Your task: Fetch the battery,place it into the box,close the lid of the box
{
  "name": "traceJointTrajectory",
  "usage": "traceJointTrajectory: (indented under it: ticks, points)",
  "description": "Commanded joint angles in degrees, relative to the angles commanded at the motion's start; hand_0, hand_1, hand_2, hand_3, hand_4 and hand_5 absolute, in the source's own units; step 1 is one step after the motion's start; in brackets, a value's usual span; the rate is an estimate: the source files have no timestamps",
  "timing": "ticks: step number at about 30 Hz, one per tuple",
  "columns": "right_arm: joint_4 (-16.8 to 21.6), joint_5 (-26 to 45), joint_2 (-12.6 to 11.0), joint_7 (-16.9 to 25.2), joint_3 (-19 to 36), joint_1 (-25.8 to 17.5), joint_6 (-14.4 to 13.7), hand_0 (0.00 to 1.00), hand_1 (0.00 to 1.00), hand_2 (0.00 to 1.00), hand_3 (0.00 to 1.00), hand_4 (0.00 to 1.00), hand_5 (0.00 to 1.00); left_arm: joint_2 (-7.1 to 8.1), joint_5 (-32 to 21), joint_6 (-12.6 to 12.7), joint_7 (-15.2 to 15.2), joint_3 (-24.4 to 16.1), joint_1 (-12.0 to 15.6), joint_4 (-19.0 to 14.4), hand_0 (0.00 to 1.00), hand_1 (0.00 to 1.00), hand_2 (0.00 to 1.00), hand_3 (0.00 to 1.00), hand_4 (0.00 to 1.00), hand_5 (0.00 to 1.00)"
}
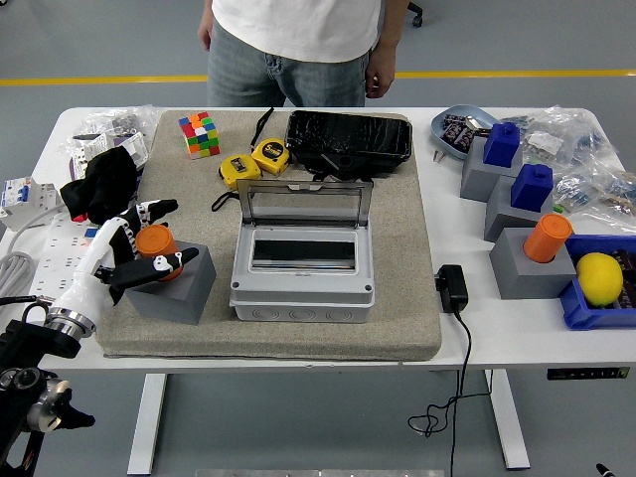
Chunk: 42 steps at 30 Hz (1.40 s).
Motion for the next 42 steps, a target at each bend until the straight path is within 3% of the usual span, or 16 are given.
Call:
traceJointTrajectory:
  ticks: [1,2,7,8,13,14,31,32,37,38,42]
  points:
    - [-0.02,0.00,-0.01,0.02,0.02,0.03,-0.04,0.821,0.801,0.766,0.767,0.998,0.998,-0.02,-0.13,0.06,-0.02,0.07,-0.01,0.06,0.921,0.922,0.811,0.734,0.998,0.005]
    - [-0.04,0.00,-0.02,0.04,0.06,0.05,-0.05,0.823,0.805,0.766,0.768,0.998,0.998,-0.08,-0.25,0.16,-0.05,0.16,0.00,0.12,0.819,0.869,0.791,0.723,0.998,0.008]
    - [-0.07,0.02,-0.03,0.02,0.13,0.03,-0.08,0.823,0.805,0.766,0.768,0.998,0.998,-0.28,-0.76,0.47,-0.25,0.51,-0.06,0.20,0.819,0.869,0.791,0.723,0.998,0.008]
    - [-0.07,-0.01,-0.03,0.02,0.18,0.03,-0.07,0.823,0.804,0.766,0.765,0.998,0.998,-0.30,-0.88,0.54,-0.28,0.57,-0.09,0.22,0.738,0.813,0.753,0.692,0.998,0.007]
    - [-0.02,-0.17,0.04,-0.02,0.34,0.06,-0.01,0.823,0.804,0.766,0.765,0.998,0.998,-0.40,-1.71,1.09,-0.58,0.98,-0.07,0.38,0.738,0.813,0.753,0.692,0.998,0.007]
    - [-0.02,-0.20,0.05,-0.01,0.38,0.06,0.00,0.822,0.805,0.766,0.766,0.998,0.998,-0.44,-1.98,1.21,-0.64,1.18,-0.04,0.48,0.683,0.765,0.691,0.656,0.998,0.004]
    - [-0.15,-0.05,-0.05,0.09,0.34,-0.01,0.15,0.822,0.806,0.767,0.766,0.998,0.998,-0.38,-4.56,3.20,-1.55,3.88,0.15,1.78,0.661,0.737,0.618,0.593,0.998,0.002]
    - [-0.16,-0.06,-0.05,0.10,0.36,-0.03,0.16,0.823,0.807,0.767,0.766,0.998,0.998,-0.36,-4.52,3.31,-1.57,3.94,0.16,1.76,0.563,0.659,0.506,0.459,0.998,0.002]
    - [-0.15,-0.18,-0.04,0.13,0.54,-0.08,0.23,0.823,0.807,0.767,0.766,0.998,0.998,-0.41,-3.95,4.30,-1.54,4.23,0.16,1.71,0.563,0.659,0.506,0.459,0.998,0.002]
    - [-0.14,-0.21,-0.06,0.13,0.58,-0.05,0.24,0.823,0.805,0.767,0.767,0.998,0.998,-0.40,-3.95,4.51,-1.55,4.31,0.11,1.71,0.419,0.569,0.413,0.368,0.998,0.002]
    - [-0.20,-0.24,-0.05,0.14,0.74,-0.06,0.25,0.823,0.805,0.767,0.767,0.998,0.998,-0.38,-3.64,5.46,-1.56,4.51,0.02,1.60,0.419,0.569,0.413,0.368,0.998,0.002]
